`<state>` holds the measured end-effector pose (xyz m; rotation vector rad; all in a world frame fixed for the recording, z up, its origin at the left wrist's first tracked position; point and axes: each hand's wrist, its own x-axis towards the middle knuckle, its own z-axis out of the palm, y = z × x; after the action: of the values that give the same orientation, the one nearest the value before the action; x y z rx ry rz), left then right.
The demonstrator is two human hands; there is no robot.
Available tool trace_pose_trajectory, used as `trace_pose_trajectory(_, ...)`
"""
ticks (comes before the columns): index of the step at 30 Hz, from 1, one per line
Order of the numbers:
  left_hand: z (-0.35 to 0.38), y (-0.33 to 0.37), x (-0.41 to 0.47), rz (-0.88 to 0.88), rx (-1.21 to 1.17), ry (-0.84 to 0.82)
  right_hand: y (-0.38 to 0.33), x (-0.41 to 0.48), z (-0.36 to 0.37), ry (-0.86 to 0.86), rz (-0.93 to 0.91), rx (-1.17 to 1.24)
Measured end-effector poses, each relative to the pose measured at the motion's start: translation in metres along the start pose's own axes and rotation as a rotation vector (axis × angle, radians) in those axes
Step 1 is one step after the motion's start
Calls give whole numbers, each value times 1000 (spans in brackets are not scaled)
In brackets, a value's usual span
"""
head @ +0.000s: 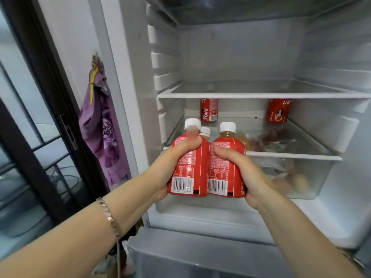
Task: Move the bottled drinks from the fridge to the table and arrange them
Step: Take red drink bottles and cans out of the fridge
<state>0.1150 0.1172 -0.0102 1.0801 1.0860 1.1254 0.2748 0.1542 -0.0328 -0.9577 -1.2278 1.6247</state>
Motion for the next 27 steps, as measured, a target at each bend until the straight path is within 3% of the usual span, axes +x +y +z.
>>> trace_pose_trajectory(7,0,-22,-77,269,-57,265,3,-40,28,-247,-209,-67)
trace_pose_trajectory(8,3,-30,-103,309,-80,388,6,-52,38,-348,-187,-84)
trace_pose_trajectory(10,5,-38,-121,293,-89,433,12,-58,42,-402,-176,-84)
trace_pose_trajectory(15,31,-72,-218,270,-103,780,43,-111,74,-688,-52,-95)
trace_pose_trajectory(17,39,-86,-249,239,-147,846,52,-130,82,-783,-22,-103)
trace_pose_trajectory(19,61,-102,-313,260,-159,1067,72,-177,108,-945,79,-117)
trace_pose_trajectory(21,73,-111,-341,219,-208,1109,81,-197,117,-991,111,-102)
trace_pose_trajectory(23,103,-129,-407,239,-225,1296,98,-256,139,-1179,156,-150)
trace_pose_trajectory(27,157,-154,-499,230,-241,1489,120,-349,161,-1418,182,-213)
